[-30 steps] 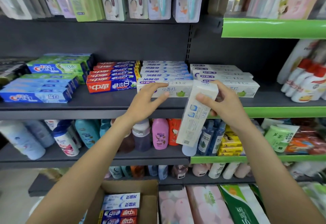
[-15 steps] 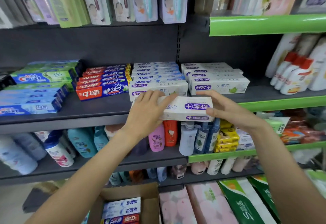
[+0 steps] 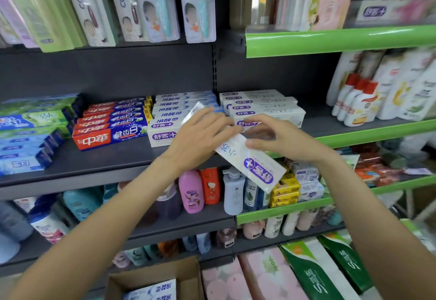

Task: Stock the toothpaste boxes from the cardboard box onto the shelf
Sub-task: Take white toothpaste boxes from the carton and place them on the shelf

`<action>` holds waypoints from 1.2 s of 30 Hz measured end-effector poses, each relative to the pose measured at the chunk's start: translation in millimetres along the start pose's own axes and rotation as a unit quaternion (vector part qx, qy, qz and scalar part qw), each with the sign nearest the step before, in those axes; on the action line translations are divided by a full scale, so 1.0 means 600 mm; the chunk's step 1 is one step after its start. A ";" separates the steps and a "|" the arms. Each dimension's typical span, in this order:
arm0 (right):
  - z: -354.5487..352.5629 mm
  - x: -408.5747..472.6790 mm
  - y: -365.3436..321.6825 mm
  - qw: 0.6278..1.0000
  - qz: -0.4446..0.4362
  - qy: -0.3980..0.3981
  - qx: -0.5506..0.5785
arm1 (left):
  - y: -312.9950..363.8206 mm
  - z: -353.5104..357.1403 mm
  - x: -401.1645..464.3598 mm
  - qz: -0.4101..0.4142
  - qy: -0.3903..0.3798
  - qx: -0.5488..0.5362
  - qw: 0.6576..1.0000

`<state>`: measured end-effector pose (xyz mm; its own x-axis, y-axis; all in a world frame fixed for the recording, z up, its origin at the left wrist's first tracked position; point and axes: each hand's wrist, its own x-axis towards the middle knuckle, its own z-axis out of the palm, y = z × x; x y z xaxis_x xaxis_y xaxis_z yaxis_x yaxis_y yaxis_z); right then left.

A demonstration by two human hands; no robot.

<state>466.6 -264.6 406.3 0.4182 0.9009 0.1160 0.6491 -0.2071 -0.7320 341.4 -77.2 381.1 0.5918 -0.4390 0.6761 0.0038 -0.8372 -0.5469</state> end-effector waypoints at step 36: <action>-0.082 0.055 0.201 0.896 0.121 0.423 0.065 | -0.016 0.059 0.024 -0.258 -0.176 -0.216 0.925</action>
<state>589.8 -278.7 354.7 0.9045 0.2124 0.3697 0.4172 -0.2612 -0.8705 378.6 -63.8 378.6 0.8275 0.1251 0.5474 0.0813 -0.9913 0.1037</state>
